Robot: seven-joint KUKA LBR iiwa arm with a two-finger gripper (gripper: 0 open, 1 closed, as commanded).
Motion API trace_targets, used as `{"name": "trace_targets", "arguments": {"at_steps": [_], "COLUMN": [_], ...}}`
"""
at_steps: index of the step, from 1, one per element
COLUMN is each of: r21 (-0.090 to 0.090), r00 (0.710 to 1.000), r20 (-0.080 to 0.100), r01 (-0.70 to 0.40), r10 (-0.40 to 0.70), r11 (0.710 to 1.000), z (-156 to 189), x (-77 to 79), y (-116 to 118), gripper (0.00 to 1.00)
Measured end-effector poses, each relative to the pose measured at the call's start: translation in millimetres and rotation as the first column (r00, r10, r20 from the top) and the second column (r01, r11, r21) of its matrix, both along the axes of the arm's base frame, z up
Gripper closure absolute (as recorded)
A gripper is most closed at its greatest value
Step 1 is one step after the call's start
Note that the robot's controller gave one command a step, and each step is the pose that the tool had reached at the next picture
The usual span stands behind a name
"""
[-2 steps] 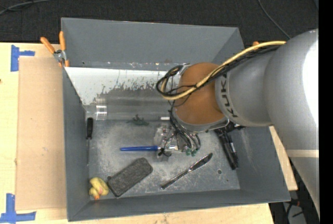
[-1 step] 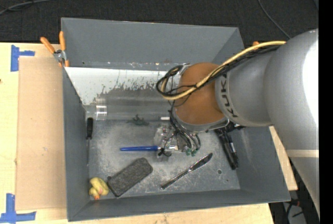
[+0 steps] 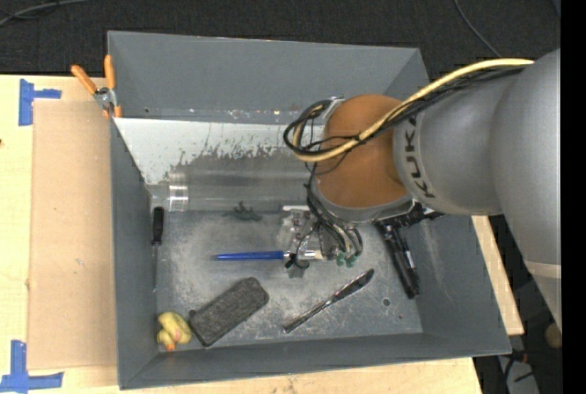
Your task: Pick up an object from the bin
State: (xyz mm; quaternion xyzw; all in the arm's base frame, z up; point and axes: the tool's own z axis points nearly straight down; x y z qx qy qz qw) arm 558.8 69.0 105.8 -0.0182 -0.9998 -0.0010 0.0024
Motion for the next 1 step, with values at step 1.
{"name": "trace_targets", "arguments": {"at_steps": [1], "r21": [0.000], "r00": [1.000], "r20": [0.002], "r01": [0.000], "r10": [0.000], "r11": [1.000], "z": [33.6], "x": [0.9], "y": [-0.1], "gripper": [1.00]}}
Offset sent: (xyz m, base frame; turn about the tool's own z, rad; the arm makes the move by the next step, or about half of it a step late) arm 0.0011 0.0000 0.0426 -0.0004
